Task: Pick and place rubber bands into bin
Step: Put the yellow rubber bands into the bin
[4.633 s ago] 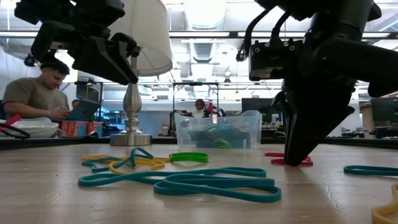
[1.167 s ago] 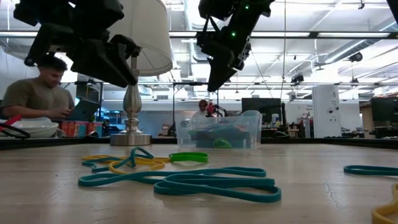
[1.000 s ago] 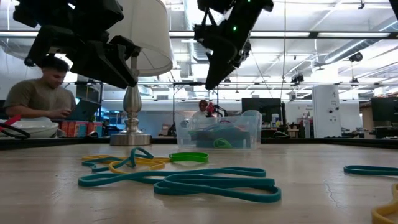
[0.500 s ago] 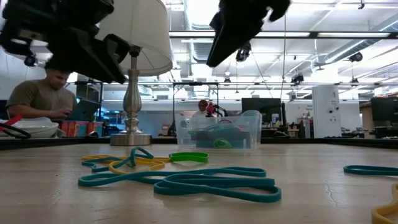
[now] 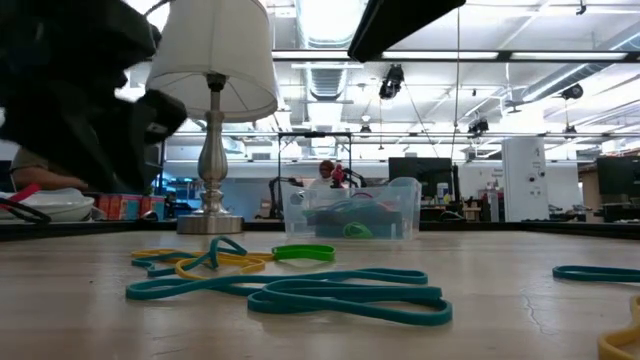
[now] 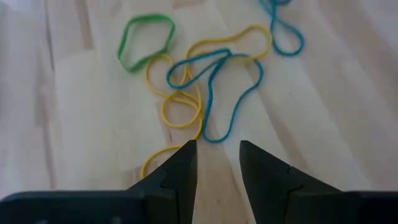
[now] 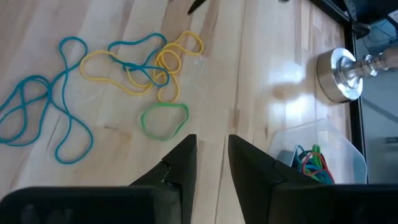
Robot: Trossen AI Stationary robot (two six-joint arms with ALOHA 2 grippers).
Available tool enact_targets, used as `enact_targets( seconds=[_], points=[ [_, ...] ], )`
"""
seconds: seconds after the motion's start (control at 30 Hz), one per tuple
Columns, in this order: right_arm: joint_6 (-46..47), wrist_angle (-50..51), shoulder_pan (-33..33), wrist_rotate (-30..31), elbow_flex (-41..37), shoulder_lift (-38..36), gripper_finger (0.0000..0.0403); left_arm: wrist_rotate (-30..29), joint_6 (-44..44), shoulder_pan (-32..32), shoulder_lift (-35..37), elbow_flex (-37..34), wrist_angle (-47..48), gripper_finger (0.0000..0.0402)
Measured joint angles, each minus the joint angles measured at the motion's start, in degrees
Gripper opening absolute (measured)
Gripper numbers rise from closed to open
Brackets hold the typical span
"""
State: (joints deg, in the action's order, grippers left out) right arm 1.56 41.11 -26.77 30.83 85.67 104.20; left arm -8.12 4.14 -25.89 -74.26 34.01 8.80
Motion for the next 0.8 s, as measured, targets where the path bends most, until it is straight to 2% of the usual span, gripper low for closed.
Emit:
enact_targets(
  seconds=[0.23,0.53,0.8],
  points=[
    [1.05,0.10,-0.38,0.91,-0.01,0.00,0.0073,-0.02,-0.09,0.01,-8.68,2.39,-0.29,0.0105],
    [1.39,0.13,-0.36,0.89,0.00,0.00,0.0074,-0.03,0.02,1.95,-16.75,10.49,8.72,0.0105],
    [2.09,0.33,-0.36,0.85,0.00,0.02,0.0069,1.68,1.29,5.53,-19.93,15.90,17.71,0.0105]
  ],
)
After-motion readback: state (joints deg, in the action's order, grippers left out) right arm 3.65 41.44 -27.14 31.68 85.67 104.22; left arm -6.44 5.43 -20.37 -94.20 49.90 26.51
